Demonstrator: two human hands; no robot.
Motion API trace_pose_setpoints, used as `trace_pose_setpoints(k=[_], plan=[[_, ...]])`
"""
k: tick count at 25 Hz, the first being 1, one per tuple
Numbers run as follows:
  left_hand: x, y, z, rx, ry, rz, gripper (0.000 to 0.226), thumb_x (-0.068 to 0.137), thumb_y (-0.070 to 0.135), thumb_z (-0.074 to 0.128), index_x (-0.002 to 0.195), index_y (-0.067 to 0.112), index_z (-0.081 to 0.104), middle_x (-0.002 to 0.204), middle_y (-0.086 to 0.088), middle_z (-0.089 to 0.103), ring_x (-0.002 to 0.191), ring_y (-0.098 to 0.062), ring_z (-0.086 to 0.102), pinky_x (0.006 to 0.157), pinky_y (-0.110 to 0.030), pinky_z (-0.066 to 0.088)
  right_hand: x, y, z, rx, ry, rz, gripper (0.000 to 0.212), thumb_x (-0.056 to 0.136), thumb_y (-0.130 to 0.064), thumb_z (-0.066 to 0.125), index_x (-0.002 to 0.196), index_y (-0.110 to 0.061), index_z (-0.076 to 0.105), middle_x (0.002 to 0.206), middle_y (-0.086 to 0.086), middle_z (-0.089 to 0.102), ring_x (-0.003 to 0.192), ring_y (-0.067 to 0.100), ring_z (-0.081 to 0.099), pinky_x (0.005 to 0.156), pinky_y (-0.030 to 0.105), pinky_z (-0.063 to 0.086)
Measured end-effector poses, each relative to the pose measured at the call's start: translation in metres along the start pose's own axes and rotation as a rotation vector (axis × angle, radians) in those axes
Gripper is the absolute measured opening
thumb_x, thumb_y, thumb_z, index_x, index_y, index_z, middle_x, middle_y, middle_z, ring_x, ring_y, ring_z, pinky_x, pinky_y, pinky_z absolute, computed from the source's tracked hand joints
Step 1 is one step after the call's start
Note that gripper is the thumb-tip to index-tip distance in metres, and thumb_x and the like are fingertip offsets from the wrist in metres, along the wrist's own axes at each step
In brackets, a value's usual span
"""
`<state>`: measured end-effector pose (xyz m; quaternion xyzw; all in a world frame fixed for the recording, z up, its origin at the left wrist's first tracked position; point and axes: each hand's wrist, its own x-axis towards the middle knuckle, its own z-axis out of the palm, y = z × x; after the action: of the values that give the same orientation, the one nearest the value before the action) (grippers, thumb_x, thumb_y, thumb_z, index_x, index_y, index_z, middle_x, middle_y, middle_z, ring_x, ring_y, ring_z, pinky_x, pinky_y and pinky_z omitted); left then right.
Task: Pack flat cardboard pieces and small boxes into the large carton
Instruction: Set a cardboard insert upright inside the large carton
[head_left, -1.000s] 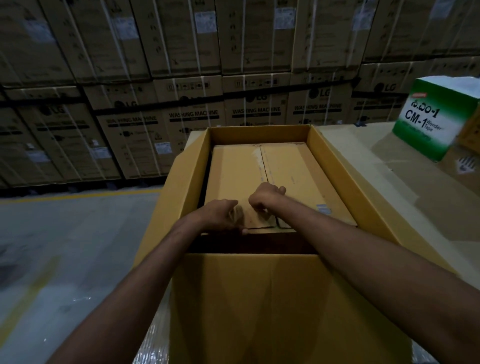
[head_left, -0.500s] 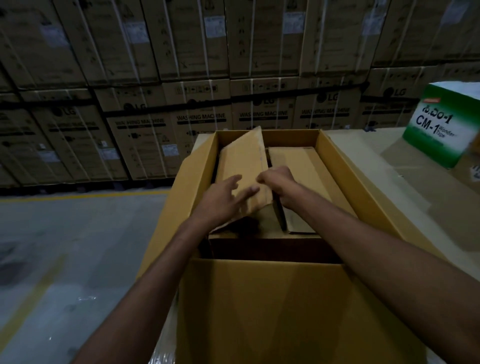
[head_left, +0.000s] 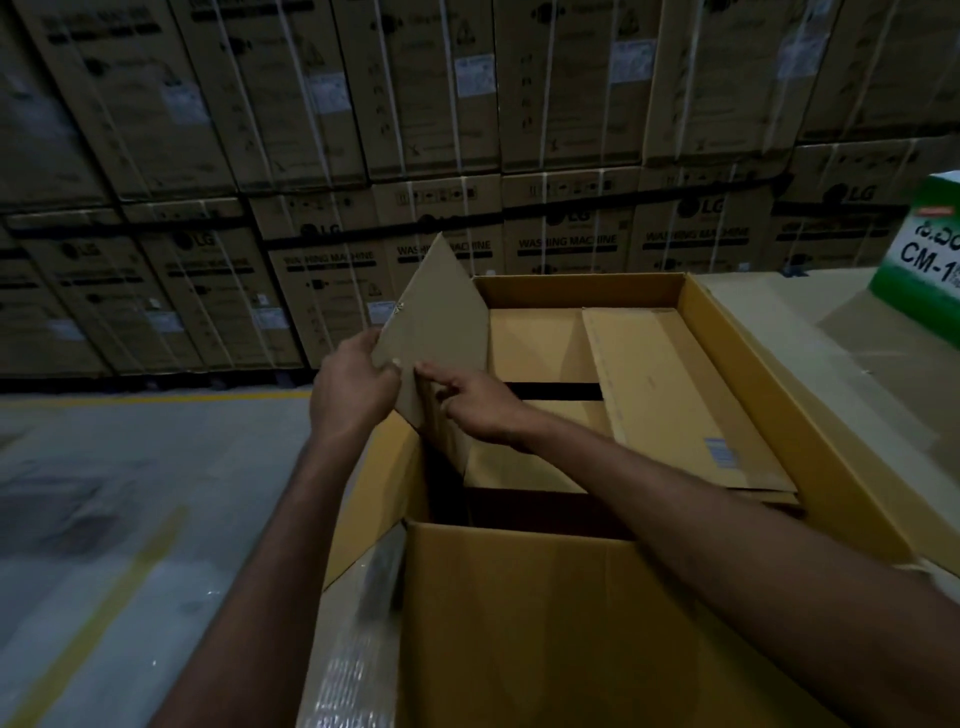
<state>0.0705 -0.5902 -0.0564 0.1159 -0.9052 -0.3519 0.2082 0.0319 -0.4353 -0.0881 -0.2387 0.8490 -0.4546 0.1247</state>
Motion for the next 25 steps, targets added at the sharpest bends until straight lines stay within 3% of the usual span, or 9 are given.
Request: trace_pose_setpoints(k=[3, 6, 9, 12, 15, 18, 21, 23, 25], plan=[[-0.009, 0.009, 0.012, 0.360, 0.195, 0.213, 0.057, 0.089, 0.010, 0.067, 0.143, 0.019, 0.053, 0.146, -0.006, 0.052, 0.135, -0.030, 0.047, 0.103, -0.045, 0.044, -0.005, 0.005, -0.013, -0.014, 0.006, 0.036, 0.057, 0.095, 0.000, 0.049, 0.146, -0.024, 0.056, 0.153, -0.004, 0.051, 0.136, 0.019, 0.051, 0.107, 0.032, 0.045], [-0.020, 0.038, 0.033, 0.575, 0.267, 0.551, 0.053, 0.082, -0.006, 0.065, 0.130, 0.016, 0.065, 0.147, -0.009, 0.053, 0.144, -0.032, 0.036, 0.114, -0.049, 0.034, -0.021, 0.032, -0.041, -0.379, 0.093, 0.142, 0.039, 0.096, -0.022, 0.060, 0.135, -0.024, 0.065, 0.140, 0.004, 0.061, 0.128, 0.025, 0.055, 0.100, 0.037, 0.048], [-0.030, 0.063, 0.064, 0.535, -0.007, 0.606, 0.032, 0.093, 0.002, 0.056, 0.114, 0.020, 0.072, 0.118, -0.002, 0.069, 0.114, -0.022, 0.061, 0.091, -0.037, 0.053, -0.049, 0.069, -0.067, -0.806, 0.143, 0.360, 0.043, 0.092, -0.032, 0.066, 0.133, -0.021, 0.062, 0.140, 0.010, 0.050, 0.130, 0.032, 0.041, 0.104, 0.048, 0.042], [-0.029, 0.083, 0.111, 0.348, -0.438, 0.378, 0.027, 0.099, 0.014, 0.056, 0.122, 0.019, 0.070, 0.106, 0.002, 0.069, 0.093, -0.015, 0.063, 0.073, -0.031, 0.054, -0.073, 0.092, -0.090, -0.846, 0.117, 0.503, 0.049, 0.090, -0.031, 0.065, 0.137, -0.023, 0.057, 0.141, 0.011, 0.044, 0.131, 0.036, 0.036, 0.102, 0.050, 0.040], [-0.030, 0.103, 0.151, 0.116, -0.711, 0.131, 0.033, 0.101, 0.007, 0.049, 0.129, 0.008, 0.066, 0.119, -0.010, 0.069, 0.103, -0.025, 0.065, 0.085, -0.040, 0.054, -0.087, 0.090, -0.105, -0.770, 0.174, 0.445, 0.048, 0.093, -0.030, 0.060, 0.141, -0.030, 0.056, 0.137, 0.006, 0.054, 0.122, 0.030, 0.051, 0.092, 0.044, 0.050], [-0.039, 0.135, 0.166, -0.164, -0.789, 0.063, 0.042, 0.101, -0.003, 0.041, 0.139, 0.007, 0.056, 0.131, -0.009, 0.062, 0.118, -0.028, 0.060, 0.089, -0.038, 0.049, -0.103, 0.069, -0.134, -0.660, 0.382, 0.363, 0.032, 0.094, -0.026, 0.058, 0.126, -0.028, 0.066, 0.118, 0.000, 0.064, 0.101, 0.021, 0.061, 0.084, 0.042, 0.058], [-0.043, 0.164, 0.179, -0.438, -0.904, 0.144, 0.060, 0.098, -0.011, 0.040, 0.153, 0.014, 0.039, 0.148, 0.000, 0.048, 0.131, -0.019, 0.051, 0.113, -0.042, 0.041, -0.125, 0.054, -0.174, -0.735, 0.577, 0.362, 0.022, 0.096, -0.025, 0.062, 0.117, -0.024, 0.068, 0.102, -0.002, 0.066, 0.088, 0.017, 0.063, 0.076, 0.036, 0.058], [-0.054, 0.184, 0.188, -0.414, -1.031, 0.264, 0.069, 0.096, -0.012, 0.040, 0.157, 0.018, 0.032, 0.155, -0.005, 0.042, 0.137, -0.022, 0.046, 0.107, -0.042, 0.044, -0.142, 0.053, -0.200, -0.912, 0.700, 0.418, 0.020, 0.096, -0.021, 0.062, 0.115, -0.019, 0.068, 0.102, 0.002, 0.066, 0.090, 0.021, 0.063, 0.071, 0.034, 0.053], [-0.072, 0.205, 0.197, -0.307, -1.105, 0.362, 0.070, 0.098, -0.008, 0.042, 0.159, 0.022, 0.025, 0.159, -0.007, 0.036, 0.136, -0.023, 0.044, 0.099, -0.038, 0.047, -0.160, 0.063, -0.215, -1.082, 0.704, 0.569, 0.026, 0.096, -0.021, 0.062, 0.121, -0.017, 0.065, 0.121, 0.009, 0.061, 0.111, 0.028, 0.058, 0.080, 0.039, 0.048]])
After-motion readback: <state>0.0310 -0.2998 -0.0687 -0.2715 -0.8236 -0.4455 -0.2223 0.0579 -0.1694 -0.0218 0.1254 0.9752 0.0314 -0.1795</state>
